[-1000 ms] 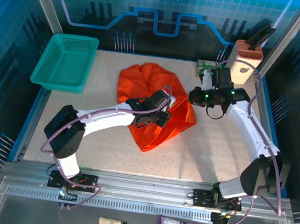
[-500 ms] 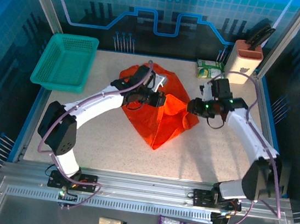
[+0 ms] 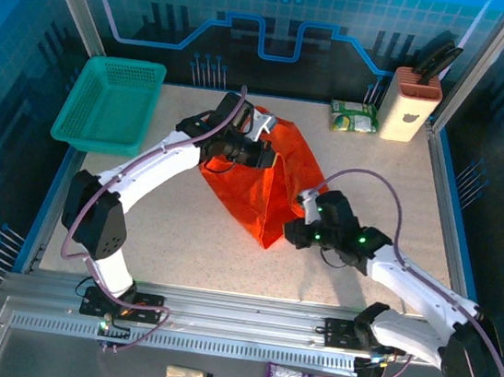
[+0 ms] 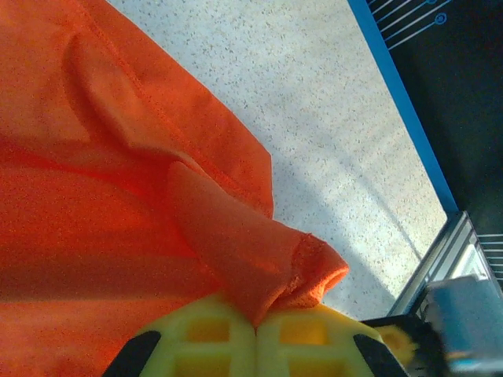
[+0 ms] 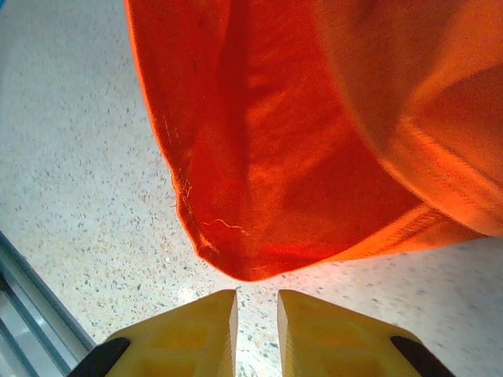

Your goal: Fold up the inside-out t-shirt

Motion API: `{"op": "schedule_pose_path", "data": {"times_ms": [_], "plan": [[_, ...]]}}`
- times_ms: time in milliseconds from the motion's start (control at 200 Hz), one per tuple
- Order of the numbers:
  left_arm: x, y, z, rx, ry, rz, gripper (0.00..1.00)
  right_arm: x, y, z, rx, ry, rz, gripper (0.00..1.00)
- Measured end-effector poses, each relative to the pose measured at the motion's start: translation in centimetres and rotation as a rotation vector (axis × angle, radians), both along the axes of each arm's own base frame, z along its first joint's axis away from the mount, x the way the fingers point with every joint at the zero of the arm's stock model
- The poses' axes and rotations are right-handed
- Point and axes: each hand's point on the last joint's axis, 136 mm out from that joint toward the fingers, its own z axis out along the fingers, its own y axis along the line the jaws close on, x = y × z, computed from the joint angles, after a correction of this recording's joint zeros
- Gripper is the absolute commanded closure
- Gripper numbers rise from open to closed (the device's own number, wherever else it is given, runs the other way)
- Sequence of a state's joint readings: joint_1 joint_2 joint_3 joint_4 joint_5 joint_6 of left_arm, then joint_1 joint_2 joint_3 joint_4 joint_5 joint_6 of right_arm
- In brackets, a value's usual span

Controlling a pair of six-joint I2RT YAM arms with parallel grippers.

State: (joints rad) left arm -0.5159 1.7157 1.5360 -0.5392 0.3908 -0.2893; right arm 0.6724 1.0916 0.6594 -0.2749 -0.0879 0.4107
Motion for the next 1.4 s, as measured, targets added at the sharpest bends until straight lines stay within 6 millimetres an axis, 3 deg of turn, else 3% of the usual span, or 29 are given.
{"op": "schedule_pose_path", "data": {"times_ms": [190, 360, 580, 821, 1066, 1226, 1401], "plan": [[-0.8, 0.2, -0.4, 0.012, 0.034, -0.014, 1.0, 1.8, 3.4, -2.2, -0.019, -0.098, 0.032, 0.99], [-1.7, 0.6, 0.1, 0.022, 0.036, -0.031, 1.0, 4.4, 4.0, -5.4, -0.071, -0.175, -0.002, 1.0], [-2.9, 1.2, 2.0, 0.01, 0.013, -0.042, 1.0, 6.4, 6.2, -5.9, -0.101, -0.351, 0.058, 0.99], [-3.4, 1.5, 1.9, 0.02, 0.028, -0.042, 1.0, 6.7, 7.9, -7.0, -0.14, -0.447, 0.178, 1.0], [-3.6, 1.6, 1.8, 0.027, 0.039, -0.042, 1.0, 4.5, 11.0, -6.2, -0.075, -0.528, 0.382, 1.0], [-3.8, 1.8, 1.8, 0.037, 0.032, -0.055, 1.0, 5.3, 10.4, -6.7, -0.067, -0.495, 0.342, 1.0], [-4.4, 2.2, 2.8, 0.035, 0.013, -0.061, 1.0, 8.5, 7.7, -6.2, -0.02, -0.44, 0.167, 1.0]]}}
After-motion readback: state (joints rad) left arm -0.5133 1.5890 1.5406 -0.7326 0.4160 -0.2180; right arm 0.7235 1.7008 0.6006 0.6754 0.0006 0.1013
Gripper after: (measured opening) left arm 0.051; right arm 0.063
